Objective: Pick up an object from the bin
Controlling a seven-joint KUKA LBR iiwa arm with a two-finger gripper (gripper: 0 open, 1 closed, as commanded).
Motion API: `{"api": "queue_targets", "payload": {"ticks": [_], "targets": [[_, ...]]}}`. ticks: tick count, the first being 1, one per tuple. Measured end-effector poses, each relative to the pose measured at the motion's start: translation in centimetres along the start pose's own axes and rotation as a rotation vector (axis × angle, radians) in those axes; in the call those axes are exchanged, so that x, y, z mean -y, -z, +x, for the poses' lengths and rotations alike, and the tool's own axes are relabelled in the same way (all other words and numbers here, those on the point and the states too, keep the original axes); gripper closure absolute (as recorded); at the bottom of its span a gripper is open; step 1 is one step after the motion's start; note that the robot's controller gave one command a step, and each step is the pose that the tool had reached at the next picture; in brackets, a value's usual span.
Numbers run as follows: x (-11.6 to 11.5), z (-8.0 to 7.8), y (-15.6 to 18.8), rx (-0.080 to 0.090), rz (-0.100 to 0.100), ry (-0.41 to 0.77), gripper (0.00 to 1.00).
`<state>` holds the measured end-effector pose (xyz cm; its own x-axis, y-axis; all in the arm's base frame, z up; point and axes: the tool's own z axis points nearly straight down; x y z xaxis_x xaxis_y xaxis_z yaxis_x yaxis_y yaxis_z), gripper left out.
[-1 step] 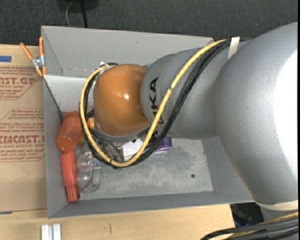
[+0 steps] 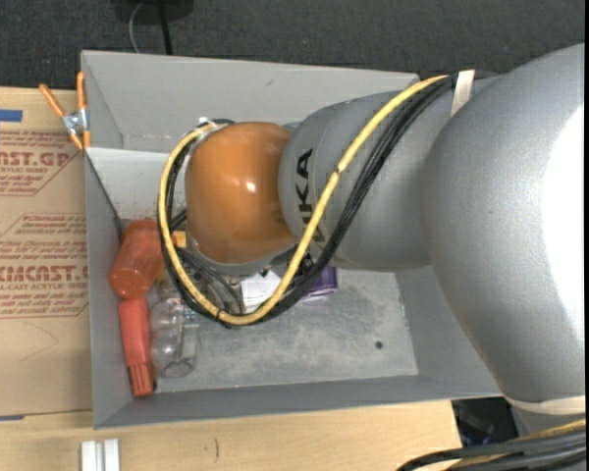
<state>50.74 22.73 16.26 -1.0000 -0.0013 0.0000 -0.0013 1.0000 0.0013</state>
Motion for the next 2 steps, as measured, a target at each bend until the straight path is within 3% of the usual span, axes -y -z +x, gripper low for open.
{"api": "queue_targets", "payload": {"ticks": [2], "targets": [[1.5,-3.6,-2.9,0.007,-0.005,0.094,0.00]]}}
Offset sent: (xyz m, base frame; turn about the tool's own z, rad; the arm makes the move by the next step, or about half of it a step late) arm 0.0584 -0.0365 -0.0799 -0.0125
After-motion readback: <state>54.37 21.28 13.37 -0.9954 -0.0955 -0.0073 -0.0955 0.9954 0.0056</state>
